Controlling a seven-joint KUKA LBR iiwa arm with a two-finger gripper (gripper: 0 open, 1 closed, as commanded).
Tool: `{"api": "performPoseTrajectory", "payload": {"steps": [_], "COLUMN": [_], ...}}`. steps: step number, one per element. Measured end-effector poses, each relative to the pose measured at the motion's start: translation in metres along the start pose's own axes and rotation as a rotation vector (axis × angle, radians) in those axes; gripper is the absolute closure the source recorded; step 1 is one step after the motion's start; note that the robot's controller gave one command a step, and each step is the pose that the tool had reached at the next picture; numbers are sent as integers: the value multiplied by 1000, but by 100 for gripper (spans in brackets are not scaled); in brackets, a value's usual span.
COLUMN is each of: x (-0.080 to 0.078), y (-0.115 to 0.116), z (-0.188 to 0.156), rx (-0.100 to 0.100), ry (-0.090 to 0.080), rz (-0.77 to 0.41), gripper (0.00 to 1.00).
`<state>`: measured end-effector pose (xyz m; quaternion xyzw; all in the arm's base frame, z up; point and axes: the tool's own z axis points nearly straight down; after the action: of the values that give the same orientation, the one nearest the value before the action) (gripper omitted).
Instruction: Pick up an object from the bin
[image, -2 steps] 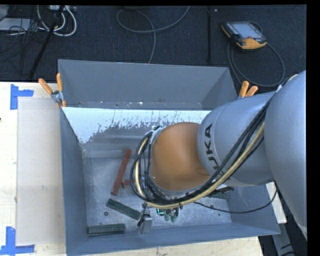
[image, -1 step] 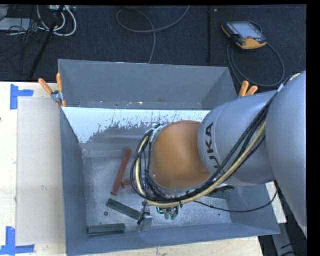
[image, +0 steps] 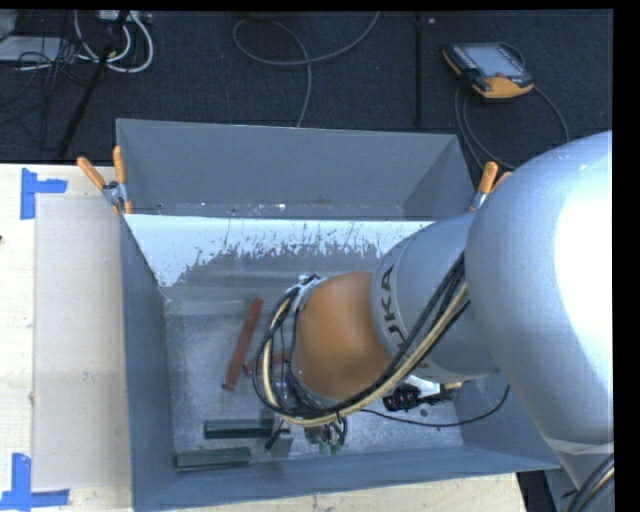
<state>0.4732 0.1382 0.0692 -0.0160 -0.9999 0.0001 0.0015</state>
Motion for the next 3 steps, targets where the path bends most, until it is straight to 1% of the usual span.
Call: {"api": "performPoseTrajectory", "payload": {"steps": [1, 2, 3], "x": [0, -6, -6], "y": [0, 3, 3], "z": [0, -127, -127], "rx": [0, 0, 0], "ry": [0, -2, -2], "rz": [1, 11, 12], "gripper": [100, 100, 100]}}
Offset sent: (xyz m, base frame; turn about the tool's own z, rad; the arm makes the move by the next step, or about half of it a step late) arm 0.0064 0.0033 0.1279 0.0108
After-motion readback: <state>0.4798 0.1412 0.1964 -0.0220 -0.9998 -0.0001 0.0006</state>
